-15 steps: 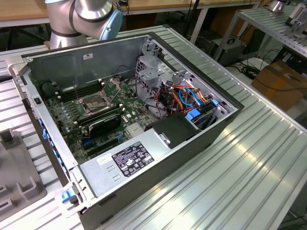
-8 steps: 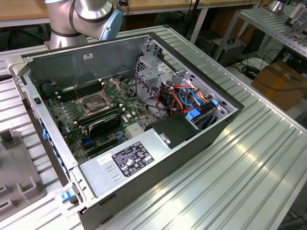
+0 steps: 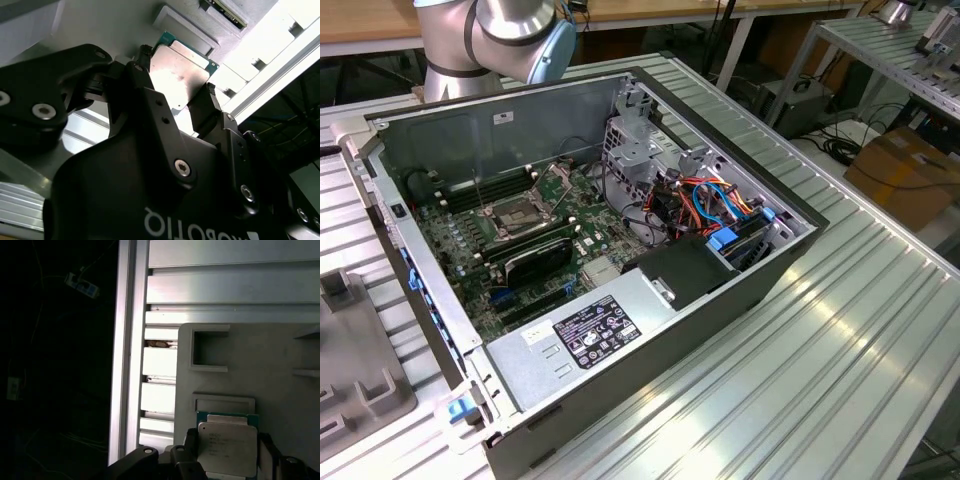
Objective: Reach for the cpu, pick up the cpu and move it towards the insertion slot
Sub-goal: 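Pick up the cpu and move it towards the insertion slot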
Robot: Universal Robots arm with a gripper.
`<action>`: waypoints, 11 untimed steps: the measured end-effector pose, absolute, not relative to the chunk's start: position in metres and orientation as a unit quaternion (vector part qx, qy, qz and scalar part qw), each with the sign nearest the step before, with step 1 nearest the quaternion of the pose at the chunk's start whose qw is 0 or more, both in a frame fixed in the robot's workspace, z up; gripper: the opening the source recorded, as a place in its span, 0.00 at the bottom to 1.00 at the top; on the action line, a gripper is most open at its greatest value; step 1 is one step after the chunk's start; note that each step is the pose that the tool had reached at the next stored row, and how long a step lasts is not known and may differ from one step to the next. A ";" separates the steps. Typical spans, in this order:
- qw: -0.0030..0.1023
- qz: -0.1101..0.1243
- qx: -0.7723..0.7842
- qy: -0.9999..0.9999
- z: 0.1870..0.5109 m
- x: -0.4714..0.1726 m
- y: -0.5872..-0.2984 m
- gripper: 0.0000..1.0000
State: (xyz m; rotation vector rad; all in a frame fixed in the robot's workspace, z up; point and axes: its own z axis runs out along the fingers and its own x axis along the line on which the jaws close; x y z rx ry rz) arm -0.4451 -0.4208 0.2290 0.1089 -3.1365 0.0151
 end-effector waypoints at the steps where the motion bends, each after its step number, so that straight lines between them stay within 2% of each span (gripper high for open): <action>1: 0.002 0.005 0.035 -0.999 0.230 -0.445 -0.421 0.55; 11: 0.002 0.008 0.035 -0.999 0.236 -0.445 -0.421 0.55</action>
